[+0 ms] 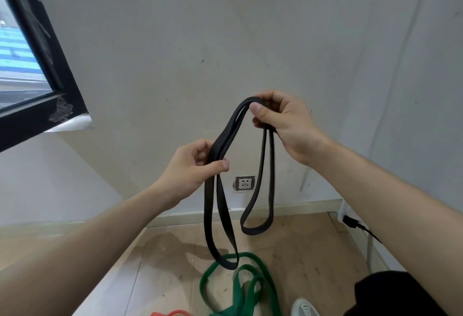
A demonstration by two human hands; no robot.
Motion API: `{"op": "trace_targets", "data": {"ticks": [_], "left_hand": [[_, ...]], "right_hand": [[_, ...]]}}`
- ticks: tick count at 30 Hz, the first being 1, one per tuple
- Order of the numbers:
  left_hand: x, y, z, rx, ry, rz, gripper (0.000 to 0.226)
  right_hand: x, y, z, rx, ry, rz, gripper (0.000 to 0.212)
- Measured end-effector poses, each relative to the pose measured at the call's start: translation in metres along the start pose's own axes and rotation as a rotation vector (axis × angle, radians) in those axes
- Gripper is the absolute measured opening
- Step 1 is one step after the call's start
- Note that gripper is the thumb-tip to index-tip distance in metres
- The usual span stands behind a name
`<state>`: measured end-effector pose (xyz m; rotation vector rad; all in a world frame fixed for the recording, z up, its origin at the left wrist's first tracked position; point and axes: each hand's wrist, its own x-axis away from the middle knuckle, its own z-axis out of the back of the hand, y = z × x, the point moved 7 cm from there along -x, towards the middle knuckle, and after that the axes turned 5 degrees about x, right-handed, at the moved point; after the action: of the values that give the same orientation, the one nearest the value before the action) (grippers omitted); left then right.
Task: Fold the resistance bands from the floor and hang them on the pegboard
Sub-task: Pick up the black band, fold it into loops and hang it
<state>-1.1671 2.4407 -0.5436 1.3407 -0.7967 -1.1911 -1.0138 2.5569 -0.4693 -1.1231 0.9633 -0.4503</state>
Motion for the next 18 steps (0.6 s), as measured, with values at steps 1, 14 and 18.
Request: {"op": "trace_targets", "data": {"ticks": [1,14,18], "left_hand": [[0.000,-0.001,-0.001,-0.003,-0.010,0.007,0.018],[-0.002,0.000,0.013,-0.008,0.143,-0.020,0.030],[-0.003,0.007,0.019,0.056,0.225,-0.063,0.026]], "right_hand": [[-0.002,0.000,0.006,-0.016,0.028,-0.002,0.014],[0.001,0.068,0.057,0.057,-0.043,-0.257,0.008],[0.009,0.080,0.053,0.174,-0.173,-0.296,0.014]]}}
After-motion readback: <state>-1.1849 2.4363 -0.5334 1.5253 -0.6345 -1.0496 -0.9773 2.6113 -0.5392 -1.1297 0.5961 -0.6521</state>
